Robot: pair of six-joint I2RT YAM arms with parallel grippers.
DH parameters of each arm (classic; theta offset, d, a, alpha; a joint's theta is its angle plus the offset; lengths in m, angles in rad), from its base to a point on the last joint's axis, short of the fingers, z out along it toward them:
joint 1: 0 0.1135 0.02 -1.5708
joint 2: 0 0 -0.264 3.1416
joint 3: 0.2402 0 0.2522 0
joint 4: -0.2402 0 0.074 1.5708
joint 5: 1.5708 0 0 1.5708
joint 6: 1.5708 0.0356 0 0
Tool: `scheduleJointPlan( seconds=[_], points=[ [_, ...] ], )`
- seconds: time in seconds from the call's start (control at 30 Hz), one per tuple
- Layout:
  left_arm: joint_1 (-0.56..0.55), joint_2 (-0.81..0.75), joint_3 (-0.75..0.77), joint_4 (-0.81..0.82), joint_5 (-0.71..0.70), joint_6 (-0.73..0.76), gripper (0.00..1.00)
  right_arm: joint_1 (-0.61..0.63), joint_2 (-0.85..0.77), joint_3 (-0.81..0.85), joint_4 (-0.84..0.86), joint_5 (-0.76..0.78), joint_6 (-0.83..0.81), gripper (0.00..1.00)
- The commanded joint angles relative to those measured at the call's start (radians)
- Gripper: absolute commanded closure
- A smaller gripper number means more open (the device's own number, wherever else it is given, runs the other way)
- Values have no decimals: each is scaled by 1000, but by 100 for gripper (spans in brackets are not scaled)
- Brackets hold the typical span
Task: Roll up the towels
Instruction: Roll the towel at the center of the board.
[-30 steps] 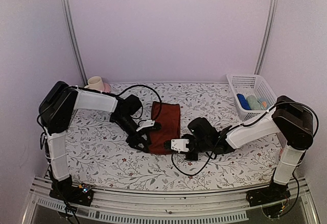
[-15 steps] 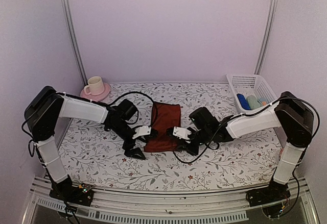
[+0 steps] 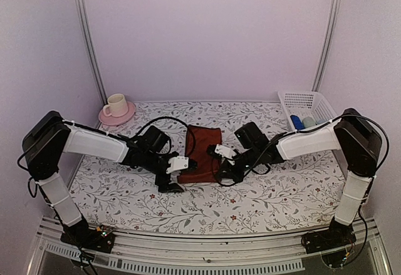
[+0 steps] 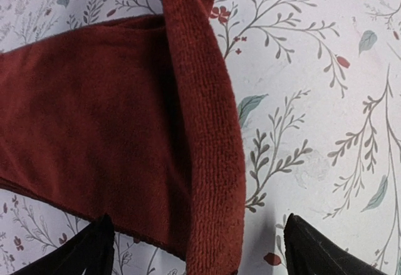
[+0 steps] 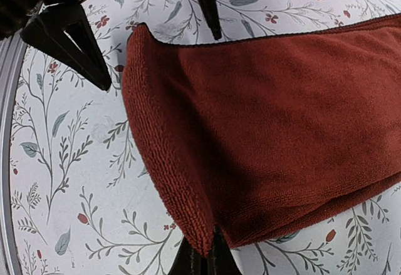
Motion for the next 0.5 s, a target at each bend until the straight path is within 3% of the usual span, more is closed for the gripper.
scheduleJointPlan(
  seconds=[0.0, 0.17, 0.23, 0.47],
  points=[
    [-16, 14, 30, 26, -25, -14, 9, -28, 29, 29, -42, -42, 44, 98],
    [-12, 43, 71, -13, -11, -23, 39, -41, 43, 37, -55, -51, 56, 98],
    [-6, 51, 81, -31, 2, -25, 46, -47, 50, 44, -58, -64, 60, 98],
    [51, 81, 154, -171, 167, -17, 48, -55, 72, 61, -66, -62, 72, 97]
  ],
)
